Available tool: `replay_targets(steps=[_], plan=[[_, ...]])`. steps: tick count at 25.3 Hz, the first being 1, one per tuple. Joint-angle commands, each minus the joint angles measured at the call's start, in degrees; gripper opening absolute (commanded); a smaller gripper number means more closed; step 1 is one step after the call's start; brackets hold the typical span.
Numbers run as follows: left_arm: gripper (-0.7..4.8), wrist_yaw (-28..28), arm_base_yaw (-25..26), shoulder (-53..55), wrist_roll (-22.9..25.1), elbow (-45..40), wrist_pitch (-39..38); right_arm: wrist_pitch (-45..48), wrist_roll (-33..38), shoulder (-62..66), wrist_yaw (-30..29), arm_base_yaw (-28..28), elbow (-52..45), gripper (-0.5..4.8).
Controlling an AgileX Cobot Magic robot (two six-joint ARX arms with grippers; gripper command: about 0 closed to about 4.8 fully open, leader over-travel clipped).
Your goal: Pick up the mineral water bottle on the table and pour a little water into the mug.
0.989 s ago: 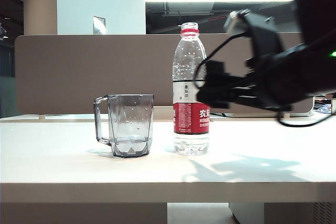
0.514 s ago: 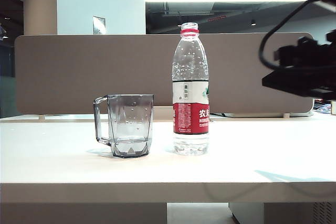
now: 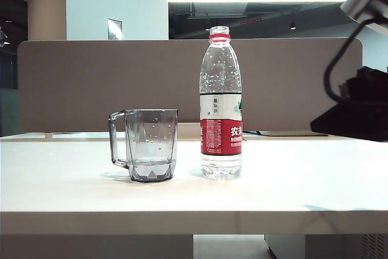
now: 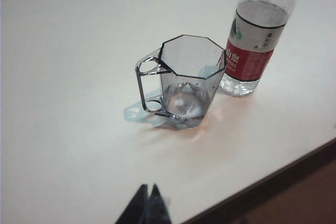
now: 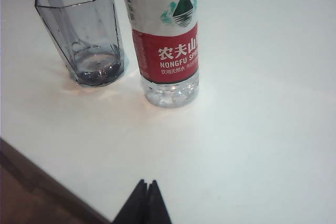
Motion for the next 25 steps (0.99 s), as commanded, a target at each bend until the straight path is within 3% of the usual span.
replay_targets(steps=[1,3,11,25], plan=[[-0.05,0.00,0.04,-0.04,0.22,0.13,0.61,-3.65,-0.22,-3.52,0.15,-0.24,-0.68,-0.05],[-0.05,-0.11,0.04,0.00,0.24,0.13,0.61,-4.87,-0.20,-5.81,0.13,-0.87,-1.81,-0.05],[-0.05,0.04,0.04,-0.02,0.22,0.13,0.61,-24.96,-0.20,-16.39,0.09,-6.78,-1.73,-0.05],[-0.05,0.02,0.04,-0.04,0.22,0.13,0.61,-43.98,-0.20,-38.60,-0.07,-21.64,-1.73,-0.05]])
